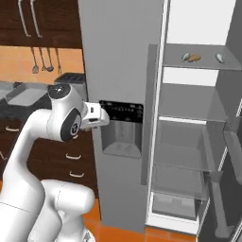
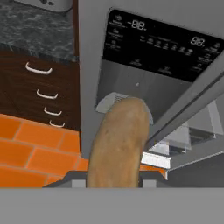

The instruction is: Place one sweet potato and one fish in each tupperware on the nearby counter, to pack two identical lunches.

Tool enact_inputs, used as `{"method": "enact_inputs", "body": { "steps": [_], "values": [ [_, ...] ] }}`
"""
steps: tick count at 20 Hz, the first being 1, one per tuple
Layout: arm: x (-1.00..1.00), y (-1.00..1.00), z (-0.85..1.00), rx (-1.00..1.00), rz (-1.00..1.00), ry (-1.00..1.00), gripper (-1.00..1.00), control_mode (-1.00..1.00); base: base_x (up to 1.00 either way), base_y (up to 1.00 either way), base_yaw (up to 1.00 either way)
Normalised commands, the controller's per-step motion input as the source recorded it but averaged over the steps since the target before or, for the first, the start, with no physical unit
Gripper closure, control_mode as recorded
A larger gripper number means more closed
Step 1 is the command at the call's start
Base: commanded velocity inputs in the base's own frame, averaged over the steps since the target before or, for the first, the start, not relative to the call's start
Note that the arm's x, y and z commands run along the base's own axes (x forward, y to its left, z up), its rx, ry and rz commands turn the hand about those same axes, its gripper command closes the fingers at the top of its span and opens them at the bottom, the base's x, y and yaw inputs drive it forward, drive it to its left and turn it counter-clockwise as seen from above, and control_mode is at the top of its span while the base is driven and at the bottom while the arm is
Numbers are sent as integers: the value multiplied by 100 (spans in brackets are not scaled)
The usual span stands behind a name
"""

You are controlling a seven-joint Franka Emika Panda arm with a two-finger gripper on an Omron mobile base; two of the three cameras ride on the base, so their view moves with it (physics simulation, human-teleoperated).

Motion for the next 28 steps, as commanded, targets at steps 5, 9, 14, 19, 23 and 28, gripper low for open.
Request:
{"method": "enact_inputs", "body": {
  "steps": [5, 9, 14, 19, 23, 28],
  "values": [
    [0, 0, 0, 0, 0, 0, 100, 100, 30, 100, -2],
    [0, 0, 0, 0, 0, 0, 100, 100, 41, 100, -1],
    [0, 0, 0, 0, 0, 0, 100, 100, 74, 100, -2],
    [0, 0, 0, 0, 0, 0, 100, 100, 100, 100, -5],
    [0, 0, 0, 0, 0, 0, 100, 100, 87, 100, -10],
    [32, 12, -32, -1, -1, 11, 100, -100, 22, 35, -4]
  ]
}}
